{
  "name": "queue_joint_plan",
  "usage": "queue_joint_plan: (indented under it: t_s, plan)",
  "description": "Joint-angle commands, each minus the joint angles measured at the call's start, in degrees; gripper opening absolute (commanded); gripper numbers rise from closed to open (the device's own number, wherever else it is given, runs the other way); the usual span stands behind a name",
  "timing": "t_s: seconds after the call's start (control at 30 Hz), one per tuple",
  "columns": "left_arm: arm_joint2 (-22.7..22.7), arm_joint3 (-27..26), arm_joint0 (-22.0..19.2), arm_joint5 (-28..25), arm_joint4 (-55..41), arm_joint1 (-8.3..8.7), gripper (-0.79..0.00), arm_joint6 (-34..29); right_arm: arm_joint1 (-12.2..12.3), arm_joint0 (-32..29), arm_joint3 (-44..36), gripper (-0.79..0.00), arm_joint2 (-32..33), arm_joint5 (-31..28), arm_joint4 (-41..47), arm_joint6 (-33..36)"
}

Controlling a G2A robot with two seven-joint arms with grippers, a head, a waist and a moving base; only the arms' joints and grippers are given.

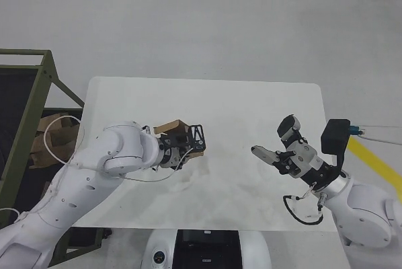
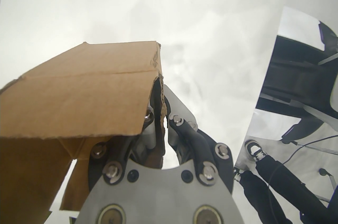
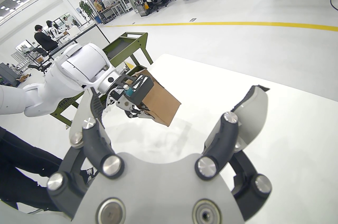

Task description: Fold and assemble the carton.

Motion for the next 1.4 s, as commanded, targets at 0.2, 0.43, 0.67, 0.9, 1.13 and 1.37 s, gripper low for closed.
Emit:
queue_joint_plan:
  t_s: [0.2, 0.43, 0.67, 0.9, 1.13, 1.37]
  plan:
    - [13.3, 6.9, -12.7, -0.5, -1.5, 1.16, -0.785, 0.5, 0.0, 0.0, 0.0, 0.0, 0.0, 0.0, 0.0, 0.0]
    - [25.1, 11.2, -23.0, -1.3, -8.0, 1.31, -0.785, 1.3, 0.0, 0.0, 0.0, 0.0, 0.0, 0.0, 0.0, 0.0]
    - [25.1, 11.2, -23.0, -1.3, -8.0, 1.31, -0.785, 1.3, 0.0, 0.0, 0.0, 0.0, 0.0, 0.0, 0.0, 0.0]
    - [25.5, 13.6, -21.6, -0.4, -7.6, 1.11, -0.785, 2.7, 0.0, 0.0, 0.0, 0.0, 0.0, 0.0, 0.0, 0.0]
    - [27.9, 18.4, -22.8, -1.3, -9.8, -0.64, -0.785, 1.3, 0.0, 0.0, 0.0, 0.0, 0.0, 0.0, 0.0, 0.0]
    - [31.1, 20.7, -25.0, -0.6, -9.9, -2.32, -0.785, 0.6, 0.0, 0.0, 0.0, 0.0, 0.0, 0.0, 0.0, 0.0]
